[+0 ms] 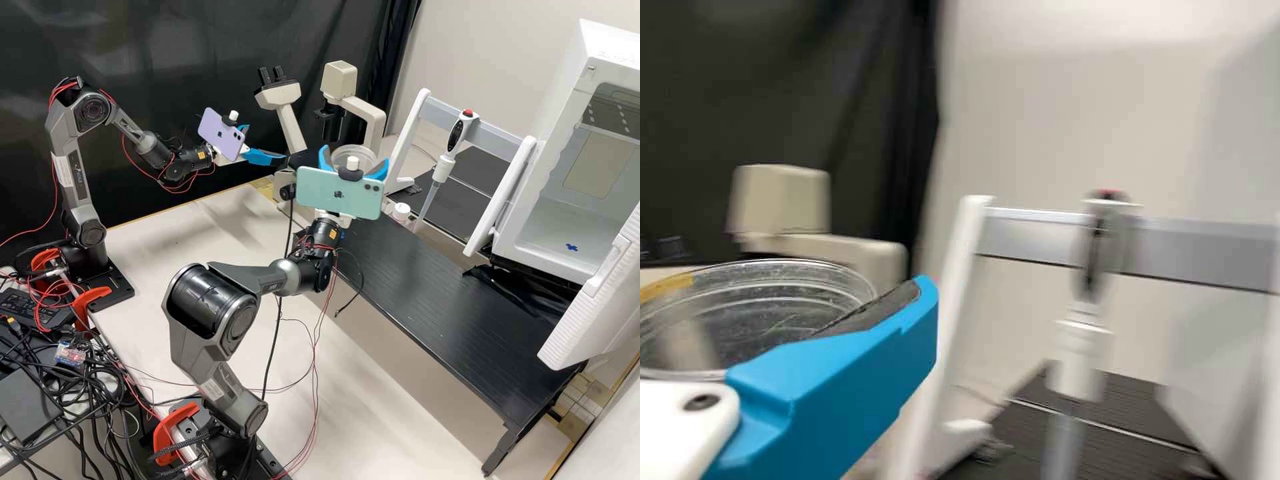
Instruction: Move the petri dish to the microscope
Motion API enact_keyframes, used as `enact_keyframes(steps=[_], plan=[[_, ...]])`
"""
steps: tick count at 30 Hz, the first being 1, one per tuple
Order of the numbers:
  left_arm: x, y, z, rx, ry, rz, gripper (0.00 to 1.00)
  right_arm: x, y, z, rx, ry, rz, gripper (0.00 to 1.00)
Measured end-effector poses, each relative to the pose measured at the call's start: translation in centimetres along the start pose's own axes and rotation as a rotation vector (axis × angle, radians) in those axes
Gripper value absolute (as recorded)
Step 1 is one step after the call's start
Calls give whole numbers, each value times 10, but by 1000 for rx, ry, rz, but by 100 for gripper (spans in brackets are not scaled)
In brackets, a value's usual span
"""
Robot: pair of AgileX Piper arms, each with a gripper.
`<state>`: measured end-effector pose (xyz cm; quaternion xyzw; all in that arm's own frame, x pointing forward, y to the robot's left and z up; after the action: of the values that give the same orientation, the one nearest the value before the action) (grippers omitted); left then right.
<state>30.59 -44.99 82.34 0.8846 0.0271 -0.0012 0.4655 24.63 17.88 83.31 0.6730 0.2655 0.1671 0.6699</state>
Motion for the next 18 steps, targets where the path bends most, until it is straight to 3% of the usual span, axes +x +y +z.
enact_keyframes(steps=[10, 18], plan=[[0, 0, 0, 0, 0, 0, 100, 33, -35, -9, -43, 53, -90, 0], [0, 0, 0, 0, 0, 0, 100, 64, -59, -3, -18, 31, -119, 0]])
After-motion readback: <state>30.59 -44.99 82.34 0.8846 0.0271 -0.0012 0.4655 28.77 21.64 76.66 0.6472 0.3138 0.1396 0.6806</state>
